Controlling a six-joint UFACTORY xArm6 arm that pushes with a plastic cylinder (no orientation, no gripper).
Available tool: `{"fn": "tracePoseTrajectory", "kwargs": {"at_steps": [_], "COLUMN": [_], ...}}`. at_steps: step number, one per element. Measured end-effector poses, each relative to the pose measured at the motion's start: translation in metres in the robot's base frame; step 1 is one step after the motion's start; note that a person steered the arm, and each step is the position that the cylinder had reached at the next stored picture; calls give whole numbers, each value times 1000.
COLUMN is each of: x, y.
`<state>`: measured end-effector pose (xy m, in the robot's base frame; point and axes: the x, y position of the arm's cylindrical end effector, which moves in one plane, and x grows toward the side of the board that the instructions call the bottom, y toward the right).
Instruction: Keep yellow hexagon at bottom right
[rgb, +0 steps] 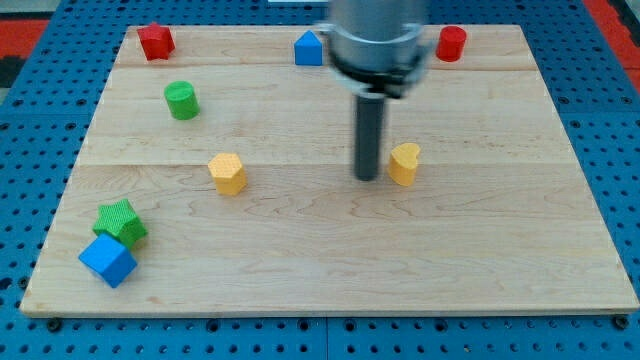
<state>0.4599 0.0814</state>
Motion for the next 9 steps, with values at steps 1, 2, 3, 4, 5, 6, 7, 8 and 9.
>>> {"fn": "tracePoseTrajectory", "kwargs": {"at_steps": [1,2,3,4,5,6,7,8,9], "x": [-10,-15,-24,-73,-113,-131,-83,-76,-114], "y": [53,88,4,-87,-181,-238,-274,-268,-254]}}
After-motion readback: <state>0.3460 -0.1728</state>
